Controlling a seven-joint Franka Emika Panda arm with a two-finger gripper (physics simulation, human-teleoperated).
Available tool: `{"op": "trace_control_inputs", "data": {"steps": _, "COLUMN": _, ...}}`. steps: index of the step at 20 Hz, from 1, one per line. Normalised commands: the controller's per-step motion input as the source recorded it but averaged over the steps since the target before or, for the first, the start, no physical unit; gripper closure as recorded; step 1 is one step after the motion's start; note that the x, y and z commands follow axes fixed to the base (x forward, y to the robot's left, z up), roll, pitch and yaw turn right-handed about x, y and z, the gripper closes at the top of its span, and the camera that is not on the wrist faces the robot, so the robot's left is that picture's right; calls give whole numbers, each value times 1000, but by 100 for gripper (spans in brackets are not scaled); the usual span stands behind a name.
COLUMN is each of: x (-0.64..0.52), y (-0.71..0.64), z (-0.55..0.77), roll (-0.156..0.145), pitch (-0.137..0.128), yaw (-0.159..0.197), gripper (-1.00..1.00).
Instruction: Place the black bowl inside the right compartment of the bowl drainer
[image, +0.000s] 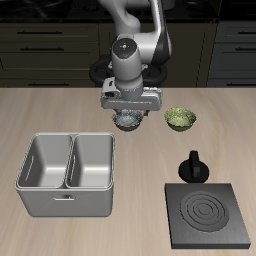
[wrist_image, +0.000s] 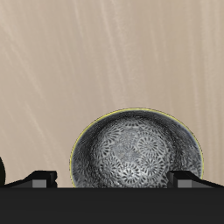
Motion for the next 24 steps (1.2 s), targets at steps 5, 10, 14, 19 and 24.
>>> {"op": "trace_control_inputs", "data": {"steps": 5, "x": -68, "y": 217, "z": -153, "roll": 42, "pitch": 27, "yaw": -10, "gripper": -100}}
{"op": "trace_control_inputs", "data": {"steps": 10, "x": -69, "y": 100, "z": -230, "roll": 15, "pitch": 46, "yaw": -21, "gripper": -100}}
{"op": "trace_control_inputs", "data": {"steps": 14, "x": -34, "y": 14, "z": -203, "roll": -2, "pitch": 35, "yaw": -12, "gripper": -100}}
{"op": "trace_control_inputs", "data": {"steps": 19, "x": -51, "y": 59, "z": -202, "roll": 13, "pitch": 46, "yaw": -15, "gripper": -100}}
{"op": "trace_control_inputs", "data": {"steps": 24, "x": -48, "y": 70, "z": -206, "roll": 28, "pitch": 49, "yaw": -21, "gripper": -100}}
